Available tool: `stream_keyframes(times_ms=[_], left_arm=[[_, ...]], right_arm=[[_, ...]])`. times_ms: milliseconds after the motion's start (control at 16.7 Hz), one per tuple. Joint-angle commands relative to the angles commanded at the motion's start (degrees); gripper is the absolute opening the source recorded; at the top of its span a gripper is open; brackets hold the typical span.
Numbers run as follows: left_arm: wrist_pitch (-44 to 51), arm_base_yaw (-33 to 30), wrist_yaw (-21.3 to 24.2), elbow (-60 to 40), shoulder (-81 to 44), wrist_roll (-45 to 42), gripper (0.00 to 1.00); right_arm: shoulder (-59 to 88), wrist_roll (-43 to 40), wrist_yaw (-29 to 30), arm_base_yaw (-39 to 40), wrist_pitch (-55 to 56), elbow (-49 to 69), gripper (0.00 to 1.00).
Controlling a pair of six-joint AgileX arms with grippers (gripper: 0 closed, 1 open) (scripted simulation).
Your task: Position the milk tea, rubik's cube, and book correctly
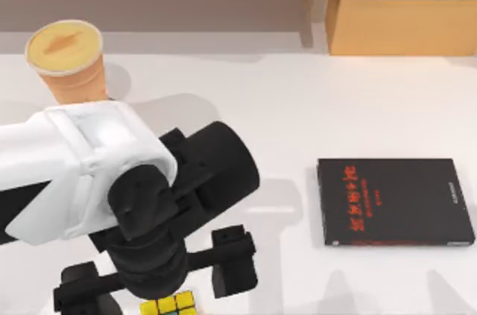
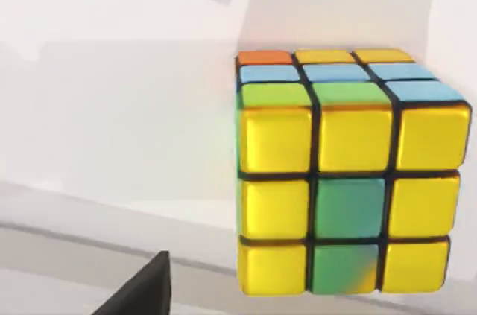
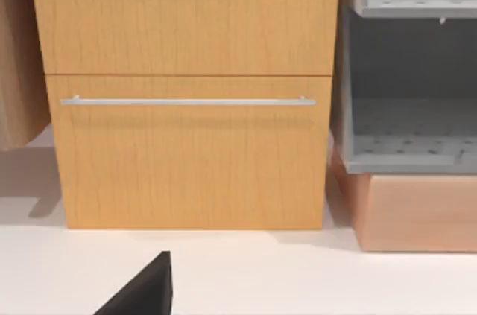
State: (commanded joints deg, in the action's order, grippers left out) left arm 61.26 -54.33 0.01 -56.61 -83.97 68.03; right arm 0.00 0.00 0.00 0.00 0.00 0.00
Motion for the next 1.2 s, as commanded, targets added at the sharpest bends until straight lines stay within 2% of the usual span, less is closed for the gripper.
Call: stream_keyframes(times_ms=[420, 840, 1140, 1200], left_arm=[[1.06, -0.06, -0.04, 0.24, -0.14, 1.11, 1.00], [-12.10, -0.14, -0.01, 8.44, -4.59, 0.97, 1.00], [-13.57, -0.17, -0.01, 9.64, -5.30, 1.00, 1.00], [-13.57, -0.17, -0.01, 9.64, -5.30, 1.00, 0.92]], right_arm=[[0.00, 0.00, 0.00, 0.00, 0.00, 0.00, 1.00], [0.00, 0.00, 0.00, 0.00, 0.00, 0.00, 1.00], [0.00, 0.00, 0.00, 0.00, 0.00, 0.00, 1.00], [0.00, 0.00, 0.00, 0.00, 0.00, 0.00, 1.00]])
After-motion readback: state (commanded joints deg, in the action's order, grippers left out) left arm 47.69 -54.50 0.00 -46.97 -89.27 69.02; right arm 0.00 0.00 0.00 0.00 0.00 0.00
